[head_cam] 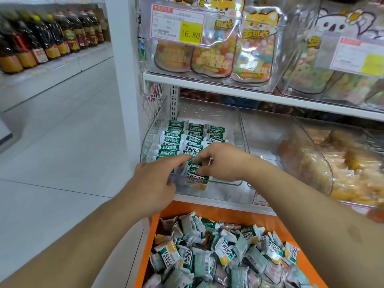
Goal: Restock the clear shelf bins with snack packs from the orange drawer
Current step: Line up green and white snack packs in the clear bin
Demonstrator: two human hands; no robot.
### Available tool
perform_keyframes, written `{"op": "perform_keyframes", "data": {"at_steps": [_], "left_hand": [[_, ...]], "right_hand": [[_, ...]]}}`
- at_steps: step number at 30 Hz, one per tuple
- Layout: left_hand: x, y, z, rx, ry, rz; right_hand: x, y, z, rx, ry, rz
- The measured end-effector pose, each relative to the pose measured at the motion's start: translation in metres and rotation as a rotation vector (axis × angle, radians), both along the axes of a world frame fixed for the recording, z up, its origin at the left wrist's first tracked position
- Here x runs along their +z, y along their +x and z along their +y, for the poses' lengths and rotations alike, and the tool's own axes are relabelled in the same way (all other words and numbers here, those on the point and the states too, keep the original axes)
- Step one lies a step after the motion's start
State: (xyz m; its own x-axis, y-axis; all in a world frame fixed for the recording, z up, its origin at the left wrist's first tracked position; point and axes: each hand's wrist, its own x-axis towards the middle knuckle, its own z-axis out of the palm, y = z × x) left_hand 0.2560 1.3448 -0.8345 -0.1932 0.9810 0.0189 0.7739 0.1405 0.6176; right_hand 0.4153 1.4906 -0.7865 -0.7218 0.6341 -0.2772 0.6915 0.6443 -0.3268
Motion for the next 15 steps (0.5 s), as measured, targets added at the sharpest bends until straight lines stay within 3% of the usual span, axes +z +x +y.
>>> {"op": "perform_keyframes", "data": {"at_steps": [15], "left_hand": [[-0.002,0.001,0.007,-0.015,-0.003,0.181]], "right_hand": [[-0.009,0.001,-0.002,-0.003,0.038,-0.008]]}}
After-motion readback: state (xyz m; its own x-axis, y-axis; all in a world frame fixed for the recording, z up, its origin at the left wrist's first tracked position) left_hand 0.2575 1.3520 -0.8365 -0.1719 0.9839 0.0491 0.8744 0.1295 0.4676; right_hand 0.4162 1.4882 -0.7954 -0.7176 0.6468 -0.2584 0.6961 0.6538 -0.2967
